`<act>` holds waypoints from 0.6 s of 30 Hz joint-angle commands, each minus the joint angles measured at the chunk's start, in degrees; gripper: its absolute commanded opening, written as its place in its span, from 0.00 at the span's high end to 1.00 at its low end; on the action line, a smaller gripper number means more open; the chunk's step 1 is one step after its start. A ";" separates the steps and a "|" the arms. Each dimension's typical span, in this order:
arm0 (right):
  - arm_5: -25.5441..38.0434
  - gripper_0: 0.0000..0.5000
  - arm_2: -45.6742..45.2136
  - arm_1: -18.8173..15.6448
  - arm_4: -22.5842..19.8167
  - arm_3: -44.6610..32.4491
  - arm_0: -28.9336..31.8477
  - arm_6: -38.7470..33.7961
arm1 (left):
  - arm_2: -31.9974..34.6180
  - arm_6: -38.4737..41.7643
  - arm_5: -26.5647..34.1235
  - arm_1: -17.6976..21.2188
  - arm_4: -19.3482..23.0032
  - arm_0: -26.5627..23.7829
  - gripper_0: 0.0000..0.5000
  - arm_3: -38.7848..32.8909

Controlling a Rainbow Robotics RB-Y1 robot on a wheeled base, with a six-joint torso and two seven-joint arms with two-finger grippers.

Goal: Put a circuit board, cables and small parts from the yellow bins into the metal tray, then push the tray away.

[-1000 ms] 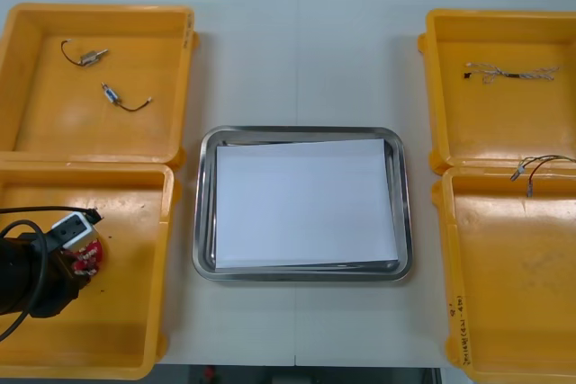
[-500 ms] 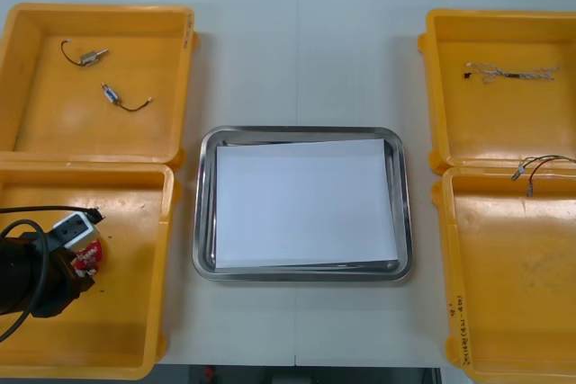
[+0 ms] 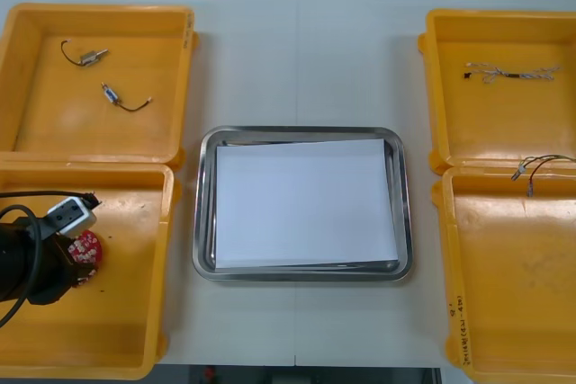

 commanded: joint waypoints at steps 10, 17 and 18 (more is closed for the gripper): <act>0.21 1.00 0.50 -2.32 0.81 -0.02 -1.16 -0.26 | 5.38 -2.03 -4.88 4.95 0.94 8.80 0.00 -2.72; 0.21 1.00 0.50 -2.23 0.81 -0.02 -1.16 -0.35 | 5.73 -3.26 -6.81 5.92 1.03 10.38 0.00 -2.63; 0.21 1.00 0.50 -2.23 0.81 -0.11 -1.16 -0.35 | 5.73 -3.44 -7.42 6.18 1.03 10.64 0.00 -2.54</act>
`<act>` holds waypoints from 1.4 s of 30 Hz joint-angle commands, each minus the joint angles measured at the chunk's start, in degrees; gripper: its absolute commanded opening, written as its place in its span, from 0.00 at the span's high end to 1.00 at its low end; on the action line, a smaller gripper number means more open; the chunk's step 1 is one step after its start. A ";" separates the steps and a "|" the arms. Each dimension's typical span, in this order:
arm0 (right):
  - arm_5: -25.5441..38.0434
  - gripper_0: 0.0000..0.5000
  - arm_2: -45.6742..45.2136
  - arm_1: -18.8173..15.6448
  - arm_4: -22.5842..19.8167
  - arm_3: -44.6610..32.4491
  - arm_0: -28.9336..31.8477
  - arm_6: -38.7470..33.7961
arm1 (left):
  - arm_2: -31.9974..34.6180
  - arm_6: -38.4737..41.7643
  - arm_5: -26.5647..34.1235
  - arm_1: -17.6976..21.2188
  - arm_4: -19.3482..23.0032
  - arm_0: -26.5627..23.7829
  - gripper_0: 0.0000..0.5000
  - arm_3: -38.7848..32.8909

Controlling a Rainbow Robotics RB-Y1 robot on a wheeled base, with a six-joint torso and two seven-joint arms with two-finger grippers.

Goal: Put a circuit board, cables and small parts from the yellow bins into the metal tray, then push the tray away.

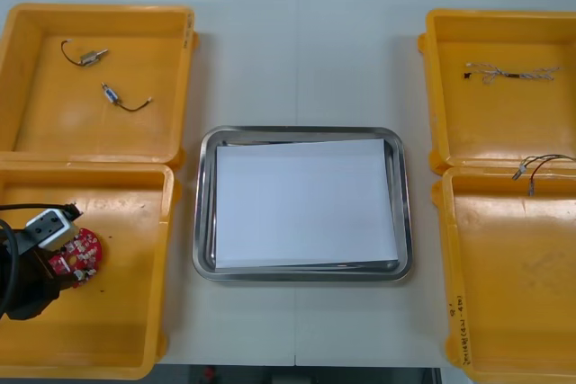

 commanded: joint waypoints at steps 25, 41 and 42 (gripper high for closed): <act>0.21 1.00 0.49 -2.32 0.44 -0.05 -1.15 -0.35 | 1.29 -7.65 -7.86 6.26 1.51 5.16 0.00 3.50; 0.21 1.00 0.49 -2.23 0.53 -0.05 -1.15 -0.35 | -7.94 -8.35 -8.21 5.12 1.60 -4.07 0.00 8.16; 0.21 1.00 0.49 -2.32 0.53 -0.05 -1.15 -0.35 | -8.12 -8.27 -8.21 5.12 1.69 -4.33 0.00 8.25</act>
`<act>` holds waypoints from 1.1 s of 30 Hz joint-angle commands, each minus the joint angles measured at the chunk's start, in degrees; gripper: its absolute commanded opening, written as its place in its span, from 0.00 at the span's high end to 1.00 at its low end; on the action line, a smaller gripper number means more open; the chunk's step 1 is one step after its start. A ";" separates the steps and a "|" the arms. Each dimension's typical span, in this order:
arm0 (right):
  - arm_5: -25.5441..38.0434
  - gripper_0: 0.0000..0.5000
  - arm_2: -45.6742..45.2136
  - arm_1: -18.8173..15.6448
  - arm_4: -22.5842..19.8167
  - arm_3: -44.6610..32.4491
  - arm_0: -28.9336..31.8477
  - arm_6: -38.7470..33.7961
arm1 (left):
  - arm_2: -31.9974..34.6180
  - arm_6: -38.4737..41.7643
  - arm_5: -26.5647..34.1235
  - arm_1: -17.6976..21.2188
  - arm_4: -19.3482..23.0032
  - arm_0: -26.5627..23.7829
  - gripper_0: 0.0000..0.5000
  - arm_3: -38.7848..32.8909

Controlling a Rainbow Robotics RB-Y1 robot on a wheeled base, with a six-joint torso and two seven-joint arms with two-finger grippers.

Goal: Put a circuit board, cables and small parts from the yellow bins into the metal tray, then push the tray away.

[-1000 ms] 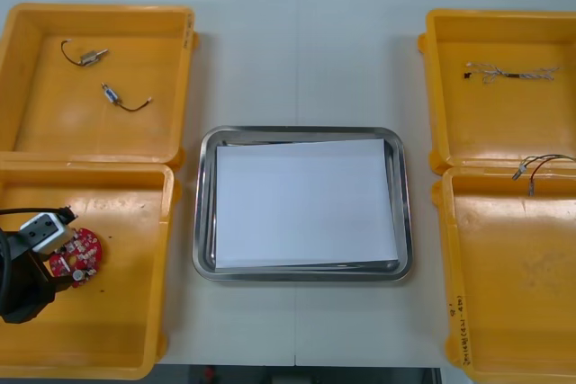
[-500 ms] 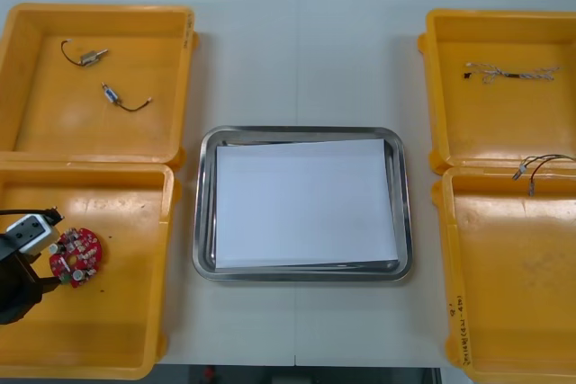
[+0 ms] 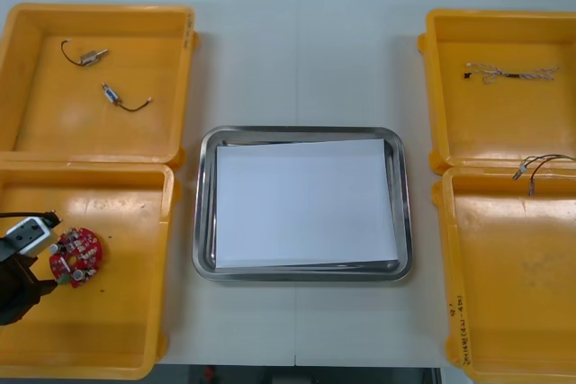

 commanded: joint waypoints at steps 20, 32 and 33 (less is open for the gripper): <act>0.21 1.00 0.49 -2.32 0.51 -0.07 -1.15 -0.52 | -6.88 -8.17 -0.61 0.44 0.47 -6.84 0.00 1.08; 0.21 1.00 0.49 -2.32 0.43 -0.07 -1.15 -0.52 | -9.87 -8.17 -0.61 -0.44 0.20 -10.09 0.00 2.57; 0.21 1.00 0.49 -2.23 0.43 -0.07 -1.15 -0.52 | -10.22 -8.25 -0.70 -0.70 0.20 -10.53 0.00 2.92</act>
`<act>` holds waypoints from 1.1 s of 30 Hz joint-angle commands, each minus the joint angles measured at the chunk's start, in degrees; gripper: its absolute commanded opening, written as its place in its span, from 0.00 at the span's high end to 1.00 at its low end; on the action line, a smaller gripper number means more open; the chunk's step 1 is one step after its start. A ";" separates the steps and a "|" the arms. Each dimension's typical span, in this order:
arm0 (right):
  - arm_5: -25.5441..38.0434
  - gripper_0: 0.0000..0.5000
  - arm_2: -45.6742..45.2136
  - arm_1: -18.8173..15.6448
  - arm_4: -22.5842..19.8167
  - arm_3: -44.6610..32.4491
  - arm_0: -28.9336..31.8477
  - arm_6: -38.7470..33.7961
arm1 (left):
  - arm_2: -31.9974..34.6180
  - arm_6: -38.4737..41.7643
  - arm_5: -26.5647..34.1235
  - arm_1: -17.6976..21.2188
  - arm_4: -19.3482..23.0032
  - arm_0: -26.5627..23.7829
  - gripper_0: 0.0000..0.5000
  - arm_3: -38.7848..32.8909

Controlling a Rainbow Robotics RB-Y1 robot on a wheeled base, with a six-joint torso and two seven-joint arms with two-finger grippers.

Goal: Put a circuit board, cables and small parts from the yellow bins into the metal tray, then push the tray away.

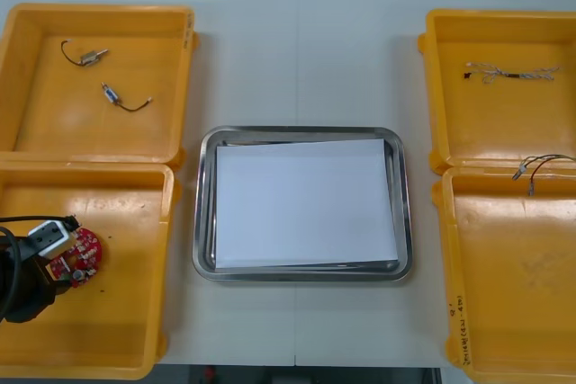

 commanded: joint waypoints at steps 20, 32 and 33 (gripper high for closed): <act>0.21 1.00 0.49 -2.23 0.34 -0.08 -1.14 -0.79 | -3.40 -5.65 -0.68 -0.82 -0.38 -2.91 0.75 1.18; 0.21 1.00 0.49 -2.23 0.25 -0.17 -1.14 -0.87 | -3.31 -5.65 -0.68 -0.82 -0.38 -2.74 1.00 1.18; 0.21 1.00 0.49 -2.23 0.25 -0.08 -1.14 -0.96 | -3.31 -5.65 -0.68 -0.82 -0.30 -2.74 1.00 1.18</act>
